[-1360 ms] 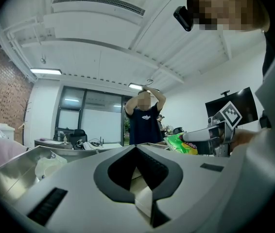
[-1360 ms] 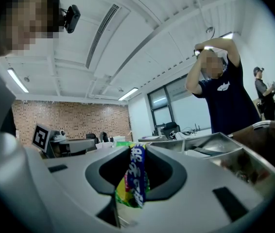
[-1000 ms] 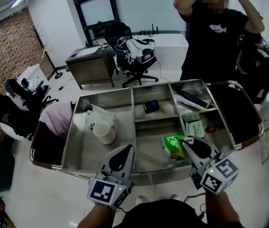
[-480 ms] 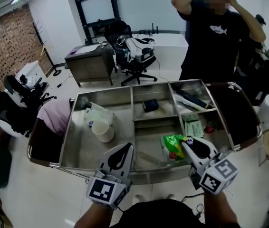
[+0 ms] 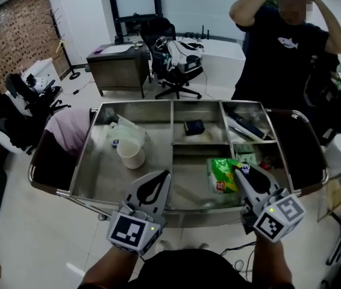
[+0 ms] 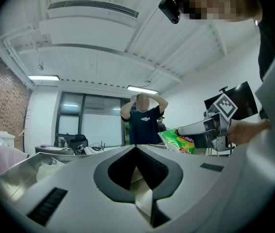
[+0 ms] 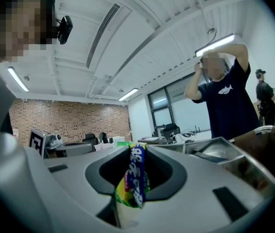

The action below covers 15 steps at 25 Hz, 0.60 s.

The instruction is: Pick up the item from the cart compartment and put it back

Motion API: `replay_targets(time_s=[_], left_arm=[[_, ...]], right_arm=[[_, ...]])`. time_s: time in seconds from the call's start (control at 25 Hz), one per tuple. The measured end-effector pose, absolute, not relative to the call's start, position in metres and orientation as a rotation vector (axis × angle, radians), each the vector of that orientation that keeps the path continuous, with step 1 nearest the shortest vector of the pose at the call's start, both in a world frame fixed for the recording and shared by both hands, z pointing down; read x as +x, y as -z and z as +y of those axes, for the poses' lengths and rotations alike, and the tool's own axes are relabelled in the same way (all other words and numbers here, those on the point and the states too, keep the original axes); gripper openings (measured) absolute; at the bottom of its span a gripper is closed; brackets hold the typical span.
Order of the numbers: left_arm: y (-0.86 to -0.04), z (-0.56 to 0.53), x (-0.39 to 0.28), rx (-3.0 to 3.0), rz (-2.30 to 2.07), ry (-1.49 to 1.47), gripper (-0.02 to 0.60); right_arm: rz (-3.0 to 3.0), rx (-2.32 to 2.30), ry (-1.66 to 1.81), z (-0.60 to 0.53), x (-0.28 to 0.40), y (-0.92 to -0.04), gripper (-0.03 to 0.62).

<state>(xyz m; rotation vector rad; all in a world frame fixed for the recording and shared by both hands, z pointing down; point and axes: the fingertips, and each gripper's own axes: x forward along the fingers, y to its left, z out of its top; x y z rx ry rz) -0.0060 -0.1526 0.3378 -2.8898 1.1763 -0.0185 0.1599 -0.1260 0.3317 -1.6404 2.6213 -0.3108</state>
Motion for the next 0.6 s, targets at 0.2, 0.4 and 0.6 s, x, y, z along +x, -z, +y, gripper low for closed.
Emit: replay_targets(time_s=[0.2,0.4,0.6], left_arm=[[-0.338,-0.156,-0.006,-2.892,1.183,0.005,0.0],[-0.338,-0.16,-0.009,-2.883,1.194,-0.007,0.0],[-0.337,-0.163,-0.014,-2.875,1.212,-0.018,0.0]], right_arm=[[2.69,-1.647,0.288,-0.15,0.149,-0.328,0.112],[2.749,-1.653,0.286,-0.177,0.139,-0.327,0.112],[2.805,-1.664,0.341,-0.204,0.129,-0.341,0.112]])
